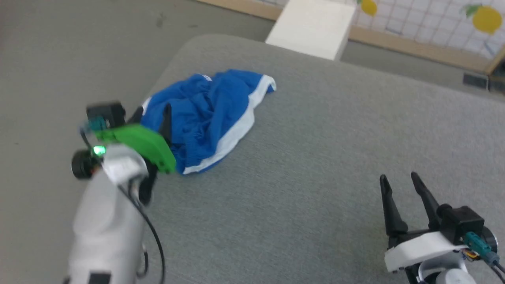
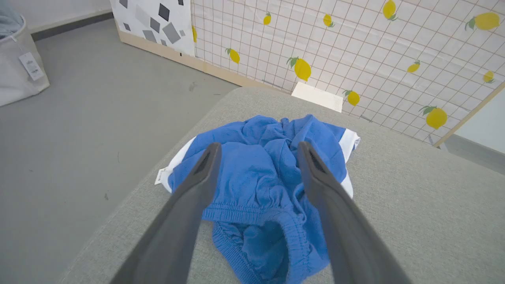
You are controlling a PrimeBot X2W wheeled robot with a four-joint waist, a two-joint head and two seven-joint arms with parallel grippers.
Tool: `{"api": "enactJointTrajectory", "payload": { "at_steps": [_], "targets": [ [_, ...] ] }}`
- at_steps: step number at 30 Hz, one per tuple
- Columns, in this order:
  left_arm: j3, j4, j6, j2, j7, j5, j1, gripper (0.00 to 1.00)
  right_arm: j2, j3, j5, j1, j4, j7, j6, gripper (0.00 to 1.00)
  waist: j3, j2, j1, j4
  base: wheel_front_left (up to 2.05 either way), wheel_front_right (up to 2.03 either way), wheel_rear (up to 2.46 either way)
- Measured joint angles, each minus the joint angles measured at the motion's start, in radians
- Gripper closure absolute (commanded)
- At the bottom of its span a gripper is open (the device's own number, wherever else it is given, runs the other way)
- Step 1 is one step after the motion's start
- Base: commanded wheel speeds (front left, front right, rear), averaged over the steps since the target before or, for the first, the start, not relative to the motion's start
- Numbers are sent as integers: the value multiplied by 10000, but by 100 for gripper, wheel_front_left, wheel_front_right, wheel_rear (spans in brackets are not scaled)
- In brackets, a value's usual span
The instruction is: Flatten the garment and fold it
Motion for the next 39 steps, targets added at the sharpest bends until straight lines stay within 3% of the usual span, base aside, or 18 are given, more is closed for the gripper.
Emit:
{"api": "enactJointTrajectory", "payload": {
  "at_steps": [6, 13, 19, 24, 25, 32, 39],
  "targets": [
    [290, 1965, 284, 376, 2646, -520, -2411, 0, 0, -157, -370, -205, -583, 364, 0, 0, 836, 0, 0, -524, 0, 0, 0],
    [-174, 3565, 838, 520, 5162, -385, -3497, 0, 0, -228, -523, -324, -1051, 545, 0, 0, 1832, 0, 1, -1107, 0, 0, 0],
    [-339, 4157, 1290, 514, 6186, -297, -3716, 0, 0, -291, -579, -502, -1214, 571, 0, 0, 2516, 0, 1, -1470, 0, 0, 0],
    [-274, 4178, 1323, 529, 6228, -433, -3883, 0, 0, -265, -579, -586, -1204, 573, 0, 0, 2880, 0, 0, -1592, 0, 0, 0],
    [-272, 4176, 1323, 533, 6197, -433, -3886, 100, 0, -263, -577, -606, -1189, 573, 0, 0, 2904, 0, -1, -1590, 0, 0, 0],
    [-82, 4119, 1308, 341, 4947, -711, -3749, 100, 0, -222, -500, -681, -938, 499, 0, 0, 2670, 0, 0, -1424, 0, 0, 0],
    [274, 3428, 650, 320, 3266, -1156, -3703, 100, 0, -148, -196, -676, -405, 207, 0, 0, 2028, 0, -1, -1228, 0, 0, 0]
  ]
}}
